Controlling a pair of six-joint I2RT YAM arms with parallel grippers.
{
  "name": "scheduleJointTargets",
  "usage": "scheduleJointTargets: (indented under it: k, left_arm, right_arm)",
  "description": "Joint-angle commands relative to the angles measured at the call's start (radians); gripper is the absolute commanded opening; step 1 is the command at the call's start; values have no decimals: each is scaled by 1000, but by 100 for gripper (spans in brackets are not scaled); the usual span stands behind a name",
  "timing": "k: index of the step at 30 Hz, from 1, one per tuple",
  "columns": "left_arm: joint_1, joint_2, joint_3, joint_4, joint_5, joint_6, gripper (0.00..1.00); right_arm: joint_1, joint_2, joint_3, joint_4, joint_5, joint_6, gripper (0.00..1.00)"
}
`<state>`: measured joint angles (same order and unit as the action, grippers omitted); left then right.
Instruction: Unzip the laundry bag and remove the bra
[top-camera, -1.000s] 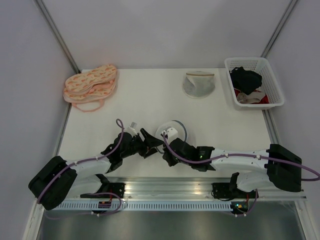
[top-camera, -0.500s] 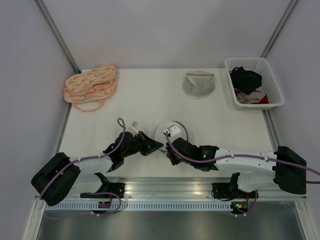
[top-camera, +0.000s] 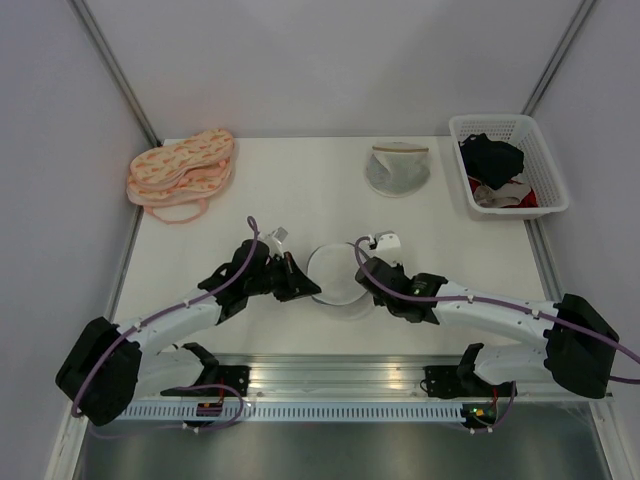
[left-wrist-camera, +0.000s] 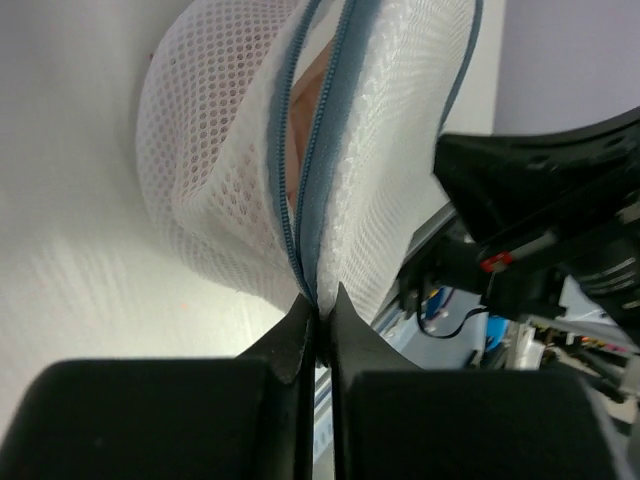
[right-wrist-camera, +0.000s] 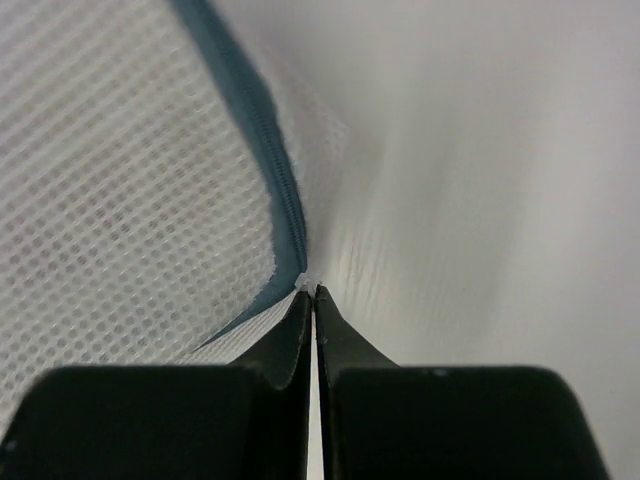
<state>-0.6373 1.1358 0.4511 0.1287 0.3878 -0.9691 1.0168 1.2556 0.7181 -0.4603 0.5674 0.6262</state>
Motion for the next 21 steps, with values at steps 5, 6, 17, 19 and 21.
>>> scheduleJointTargets:
  k: [5,6,17,19,21]
  left_arm:
    - [73,19,167,-328,43,343,2]
    - [94,33,181,-324,45,348,2]
    - [162,256,397,-144,-44,221,100]
    - [163,181,329,-144,-72,147,100]
    - [159,69,264,-143,-78,97,100]
  right_arm:
    - [-87,-7,21,15,126,-72,0]
    - [-87,-5,18,26,93,-86,0]
    - [-86,-44,-62,209,-256,-117,1]
    - [-86,-53,-71,247,-329,-120,0]
    - [-86,-62,-81,294,-415,-138,1]
